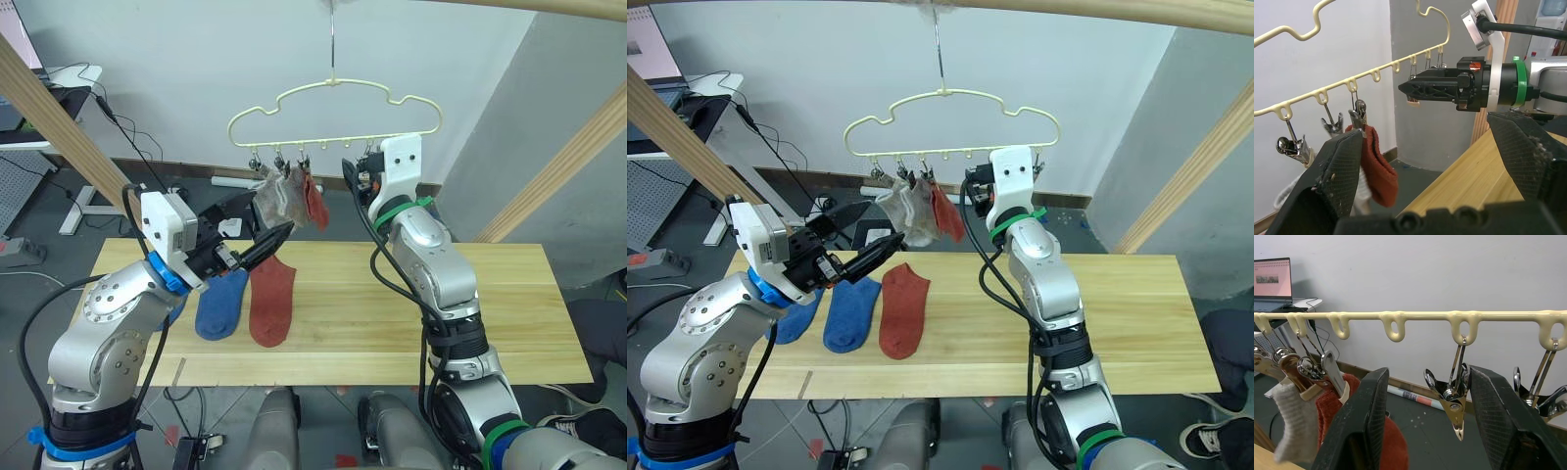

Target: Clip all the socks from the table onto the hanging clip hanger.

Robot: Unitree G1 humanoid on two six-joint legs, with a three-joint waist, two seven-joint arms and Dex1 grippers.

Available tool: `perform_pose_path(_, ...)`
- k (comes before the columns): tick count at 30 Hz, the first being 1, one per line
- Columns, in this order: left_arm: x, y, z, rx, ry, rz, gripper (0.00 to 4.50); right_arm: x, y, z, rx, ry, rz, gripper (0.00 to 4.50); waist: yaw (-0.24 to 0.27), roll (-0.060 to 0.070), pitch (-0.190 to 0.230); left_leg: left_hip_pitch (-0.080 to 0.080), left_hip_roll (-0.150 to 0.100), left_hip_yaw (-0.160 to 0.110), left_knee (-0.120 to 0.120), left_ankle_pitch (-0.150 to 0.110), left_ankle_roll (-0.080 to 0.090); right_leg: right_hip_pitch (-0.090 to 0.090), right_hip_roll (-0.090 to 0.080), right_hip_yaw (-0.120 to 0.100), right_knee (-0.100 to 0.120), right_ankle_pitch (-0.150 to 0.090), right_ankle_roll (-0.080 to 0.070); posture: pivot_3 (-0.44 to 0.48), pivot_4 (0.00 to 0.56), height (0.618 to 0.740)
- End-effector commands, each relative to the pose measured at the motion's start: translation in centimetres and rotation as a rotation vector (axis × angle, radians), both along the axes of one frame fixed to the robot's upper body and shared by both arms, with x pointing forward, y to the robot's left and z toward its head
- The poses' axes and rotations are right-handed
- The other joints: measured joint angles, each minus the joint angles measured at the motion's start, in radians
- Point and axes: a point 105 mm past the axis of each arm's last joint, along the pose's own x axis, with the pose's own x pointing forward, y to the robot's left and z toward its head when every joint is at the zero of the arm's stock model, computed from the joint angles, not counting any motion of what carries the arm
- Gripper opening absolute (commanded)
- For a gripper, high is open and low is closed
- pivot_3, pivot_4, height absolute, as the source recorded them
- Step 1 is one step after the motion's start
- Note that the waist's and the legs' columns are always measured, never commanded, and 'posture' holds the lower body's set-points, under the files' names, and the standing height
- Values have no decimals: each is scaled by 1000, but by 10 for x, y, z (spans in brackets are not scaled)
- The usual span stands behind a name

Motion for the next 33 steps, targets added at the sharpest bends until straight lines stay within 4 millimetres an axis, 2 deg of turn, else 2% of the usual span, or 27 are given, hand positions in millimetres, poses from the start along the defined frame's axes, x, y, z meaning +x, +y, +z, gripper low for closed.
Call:
perform_pose_path(1, -6, -5, 9, 10, -57, -26, 4500, -4, 1, 18, 34, -63, 8, 2580, 0, 0, 0, 0, 0, 0, 0, 0, 0, 0, 0, 0, 0, 0, 0, 136, 260, 740)
perform_pose_path(6, -6, -5, 9, 10, -59, -25, 4500, -4, 0, 19, 46, -64, 6, 2580, 0, 0, 0, 0, 0, 0, -1, 0, 0, -1, 0, 0, 0, 0, 0, 138, 265, 740)
perform_pose_path(9, -6, -5, 9, 10, -57, -27, 4500, -3, -1, 19, 52, -62, 2, 1964, 0, 0, 0, 0, 0, 0, -2, 0, 0, -1, 0, 0, 0, 0, 0, 140, 267, 740)
perform_pose_path(12, -7, -5, 9, 11, -55, -28, 4500, -3, -1, 19, 57, -61, -2, 936, 0, 0, 0, 0, 0, 0, -3, 0, 0, -1, 0, 0, 0, 0, 0, 141, 268, 740)
perform_pose_path(15, -7, -5, 8, 16, -56, -28, 4500, -2, -2, 19, 58, -61, -4, 102, 0, 0, 0, 0, 0, 0, -3, 0, 0, -1, 0, 0, 0, 0, 0, 141, 268, 740)
perform_pose_path(24, -7, -6, 2, 29, -32, -21, 4500, -2, -4, 19, 55, -57, 5, 5, 0, 0, 0, 0, 0, 0, -4, 0, 0, -2, 0, 0, 0, 0, 0, 141, 270, 740)
perform_pose_path(26, -5, -2, -7, 63, 8, 0, 4500, -3, -3, 19, 46, -51, 24, 5, -1, 0, 0, 0, 0, 0, -4, 0, 0, -2, 0, 0, 0, 0, 0, 141, 270, 740)
perform_pose_path(30, 5, 27, -64, 235, 194, 168, 4500, -3, -3, 19, 33, -25, 79, 5, -4, 0, 0, 1, 0, 1, -5, 0, 0, -3, 0, 2, 0, 0, 0, 126, 275, 740)
perform_pose_path(33, 9, 40, -94, 291, 296, 246, 4500, -4, -2, 19, 21, -17, 111, 5, -3, 1, 0, 1, 0, 0, -6, 0, 0, -4, 0, 2, 0, 0, 0, 126, 277, 740)
